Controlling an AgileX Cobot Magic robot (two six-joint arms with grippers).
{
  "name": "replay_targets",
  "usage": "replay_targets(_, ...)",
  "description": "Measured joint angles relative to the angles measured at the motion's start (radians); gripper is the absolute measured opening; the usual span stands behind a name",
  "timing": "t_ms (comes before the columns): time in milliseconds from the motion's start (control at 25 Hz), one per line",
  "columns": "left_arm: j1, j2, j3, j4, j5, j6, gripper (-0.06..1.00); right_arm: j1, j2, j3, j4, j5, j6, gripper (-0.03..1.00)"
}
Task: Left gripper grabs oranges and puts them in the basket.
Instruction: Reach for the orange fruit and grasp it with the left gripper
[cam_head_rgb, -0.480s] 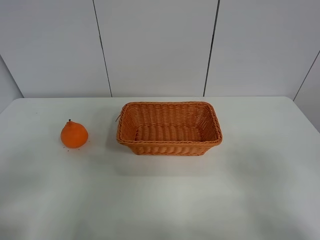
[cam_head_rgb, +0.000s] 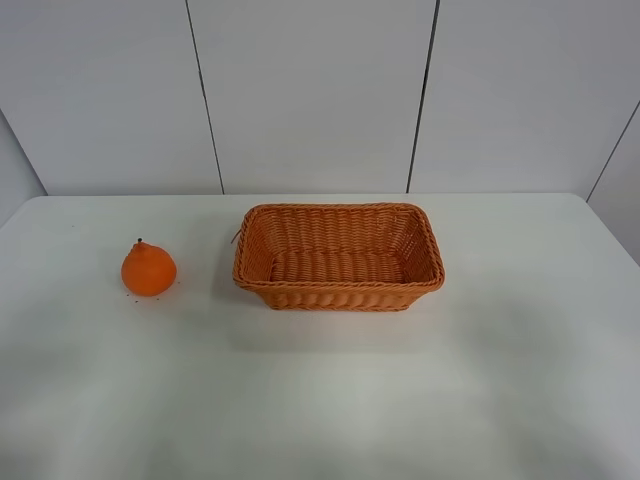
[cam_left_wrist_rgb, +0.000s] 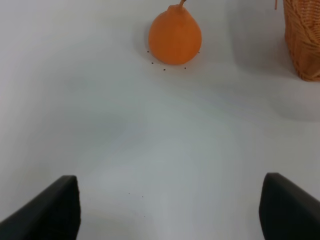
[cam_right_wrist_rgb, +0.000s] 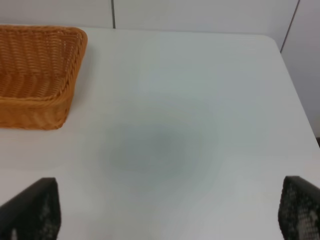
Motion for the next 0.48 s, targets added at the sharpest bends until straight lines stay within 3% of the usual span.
replay_targets(320, 0.000, 0.011, -0.028, 0.000, -0.012, 0.003, 0.84, 0.000, 0.000, 0.000, 0.000, 0.000, 0.000, 0.69)
replay_targets(480, 0.000, 0.184, -0.115, 0.000, 0.001, 0.003, 0.84, 0.000, 0.000, 0.000, 0.000, 0.000, 0.000, 0.69)
